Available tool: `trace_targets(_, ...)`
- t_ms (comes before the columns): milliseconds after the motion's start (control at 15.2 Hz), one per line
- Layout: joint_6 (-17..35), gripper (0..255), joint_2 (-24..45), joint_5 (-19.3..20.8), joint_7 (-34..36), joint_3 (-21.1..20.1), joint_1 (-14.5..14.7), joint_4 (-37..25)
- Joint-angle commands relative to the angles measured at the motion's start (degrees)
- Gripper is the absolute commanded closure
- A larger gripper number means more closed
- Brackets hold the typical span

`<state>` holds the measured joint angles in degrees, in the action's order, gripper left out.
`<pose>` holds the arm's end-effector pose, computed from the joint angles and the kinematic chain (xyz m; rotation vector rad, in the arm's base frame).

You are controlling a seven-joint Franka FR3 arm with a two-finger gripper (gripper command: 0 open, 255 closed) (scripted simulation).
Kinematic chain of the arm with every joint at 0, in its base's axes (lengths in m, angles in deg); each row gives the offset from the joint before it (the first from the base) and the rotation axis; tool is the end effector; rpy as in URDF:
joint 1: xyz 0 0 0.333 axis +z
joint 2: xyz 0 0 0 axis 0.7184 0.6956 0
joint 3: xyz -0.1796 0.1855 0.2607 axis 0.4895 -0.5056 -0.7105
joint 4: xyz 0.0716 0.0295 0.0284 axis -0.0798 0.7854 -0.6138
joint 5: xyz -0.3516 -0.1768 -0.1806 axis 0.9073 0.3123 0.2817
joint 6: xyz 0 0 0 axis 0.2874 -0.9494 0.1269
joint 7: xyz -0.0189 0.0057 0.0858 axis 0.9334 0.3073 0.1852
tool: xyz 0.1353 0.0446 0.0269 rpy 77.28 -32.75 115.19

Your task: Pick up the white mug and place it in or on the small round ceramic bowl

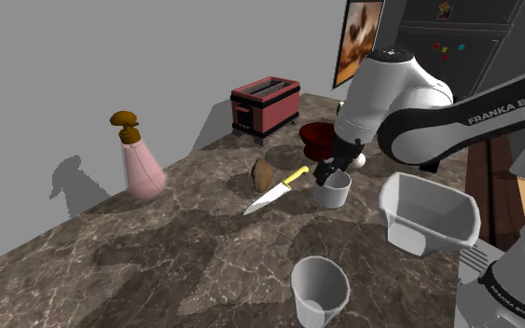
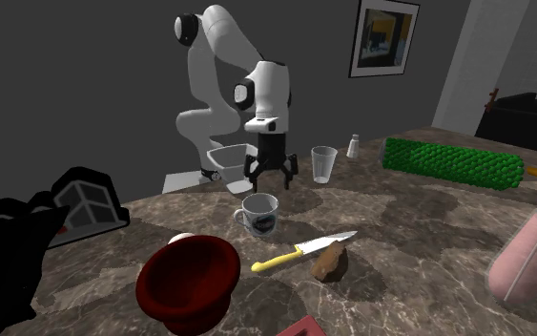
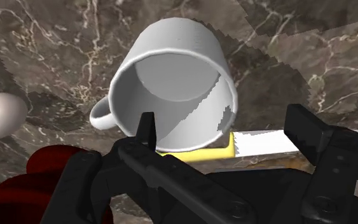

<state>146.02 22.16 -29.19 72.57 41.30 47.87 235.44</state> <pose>0.4121 0.1544 0.3765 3.0385 -0.0152 0.3694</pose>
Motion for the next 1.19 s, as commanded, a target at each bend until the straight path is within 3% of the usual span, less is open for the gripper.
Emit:
trace_targets(0, 3.42, 0, 4.15, 1.64, 3.12, -2.27, -0.73, -0.56)
trace_targets(528, 10.03, 0, 10.33, 6.14, 6.30, -3.69, -3.35, 0.24)
trace_targets(990, 10.03, 0, 10.33, 6.14, 6.31, -3.68, -3.35, 0.24)
trace_targets(1056, 10.03, 255, 10.33, 6.14, 6.30, -3.68, -3.35, 0.24)
trace_targets(1122, 10.03, 255, 10.33, 6.14, 6.31, -3.68, -3.35, 0.24)
